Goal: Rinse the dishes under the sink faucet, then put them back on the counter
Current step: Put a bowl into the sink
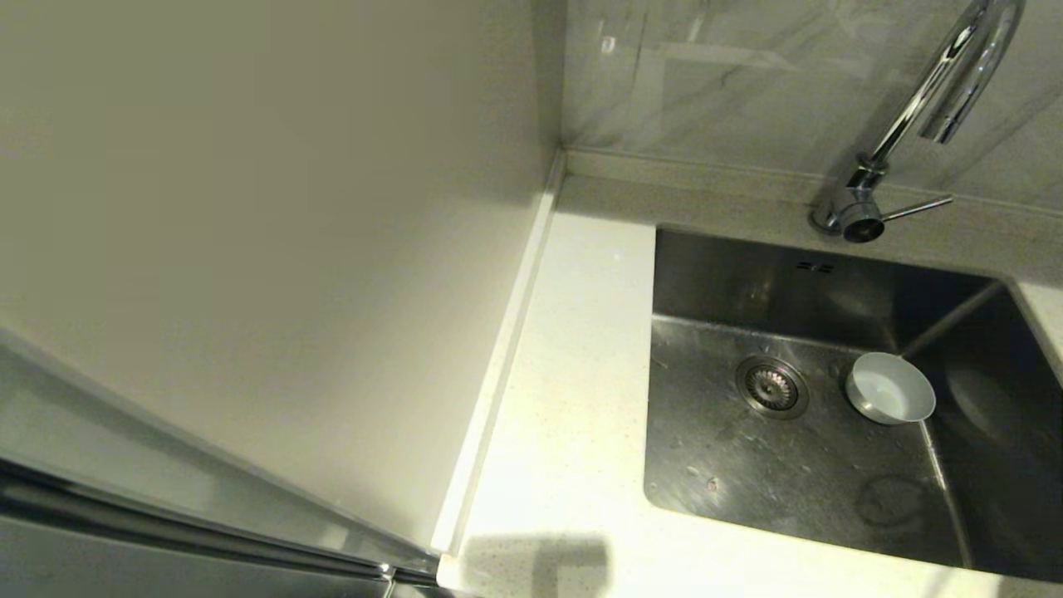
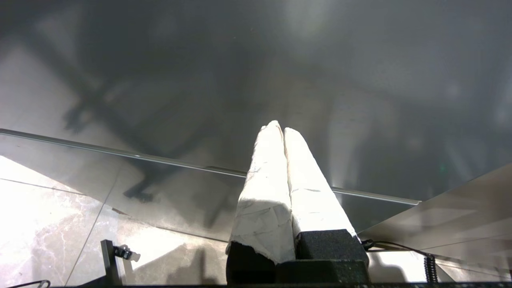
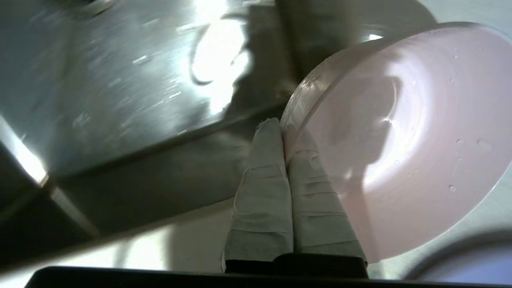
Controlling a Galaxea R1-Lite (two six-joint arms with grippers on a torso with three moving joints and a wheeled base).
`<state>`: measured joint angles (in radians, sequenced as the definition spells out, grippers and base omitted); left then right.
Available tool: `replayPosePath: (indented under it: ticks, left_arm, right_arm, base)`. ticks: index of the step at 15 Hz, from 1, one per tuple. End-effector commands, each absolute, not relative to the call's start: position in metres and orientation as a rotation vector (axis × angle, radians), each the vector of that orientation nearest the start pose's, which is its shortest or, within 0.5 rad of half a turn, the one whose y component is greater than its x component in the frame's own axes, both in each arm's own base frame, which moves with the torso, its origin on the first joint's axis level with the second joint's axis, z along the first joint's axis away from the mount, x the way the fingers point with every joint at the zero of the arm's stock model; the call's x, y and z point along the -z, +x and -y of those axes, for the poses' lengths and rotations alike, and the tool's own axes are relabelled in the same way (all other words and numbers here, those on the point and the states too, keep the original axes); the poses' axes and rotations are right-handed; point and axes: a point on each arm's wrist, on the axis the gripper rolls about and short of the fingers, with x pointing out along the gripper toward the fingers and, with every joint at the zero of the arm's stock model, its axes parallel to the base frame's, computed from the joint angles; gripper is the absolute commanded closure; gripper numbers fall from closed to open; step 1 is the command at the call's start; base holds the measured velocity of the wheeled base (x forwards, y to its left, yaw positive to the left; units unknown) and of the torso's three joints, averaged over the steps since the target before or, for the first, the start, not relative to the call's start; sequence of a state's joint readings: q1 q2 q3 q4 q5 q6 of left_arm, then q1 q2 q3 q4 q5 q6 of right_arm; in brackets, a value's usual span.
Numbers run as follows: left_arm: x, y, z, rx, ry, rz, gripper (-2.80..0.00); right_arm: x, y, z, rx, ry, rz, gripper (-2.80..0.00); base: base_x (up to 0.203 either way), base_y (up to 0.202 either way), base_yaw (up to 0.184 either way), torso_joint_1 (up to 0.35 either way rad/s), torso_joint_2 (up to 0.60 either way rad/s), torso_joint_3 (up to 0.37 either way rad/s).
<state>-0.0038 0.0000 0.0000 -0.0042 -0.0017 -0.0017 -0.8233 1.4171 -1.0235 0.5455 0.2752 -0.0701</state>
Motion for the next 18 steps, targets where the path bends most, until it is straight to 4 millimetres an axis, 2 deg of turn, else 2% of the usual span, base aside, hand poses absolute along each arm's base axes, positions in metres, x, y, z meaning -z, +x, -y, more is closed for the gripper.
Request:
replayPosePath:
  ticks: [1,4,8,11,14,18]
  left_arm:
    - [-0.075,-0.023,0.0,0.006,-0.002,0.002,0.0]
    - [-0.075,-0.023,0.0,0.005,-0.002,0.002,0.0]
    - [-0.075,-0.023,0.0,0.005,-0.002,0.002,0.0]
    - [-0.075,-0.023,0.0,0.006,-0.002,0.002,0.0]
    - [-0.075,-0.023,0.0,0.006,-0.002,0.002,0.0]
    - [-0.075,-0.023,0.0,0.006,-0.002,0.002,0.0]
  right_arm:
    - [-0.223,0.149,0.119,0.349,0.366,-0.81,0.0]
    - [-0.216,0.172,0.101,0.208,0.312,-0.84,0.0]
    - [-0.191,0.214,0.084,0.064,0.212,-0.804,0.0]
    - [-0.175,0.232,0.073,0.002,0.177,-0.803,0.0]
    - [-0.154,0.247,0.078,0.002,0.18,-0.818,0.0]
    - [-0.106,0.26,0.091,0.061,0.167,-0.802,0.0]
  base:
    - [0.0,0.0,0.0,0.0,0.0,0.0]
    - [0.0,0.0,0.0,0.0,0.0,0.0]
    - [0.0,0.0,0.0,0.0,0.0,0.0]
    - [0.0,0.0,0.0,0.0,0.0,0.0]
    - [0.0,0.0,0.0,0.0,0.0,0.0]
    - [0.0,0.0,0.0,0.0,0.0,0.0]
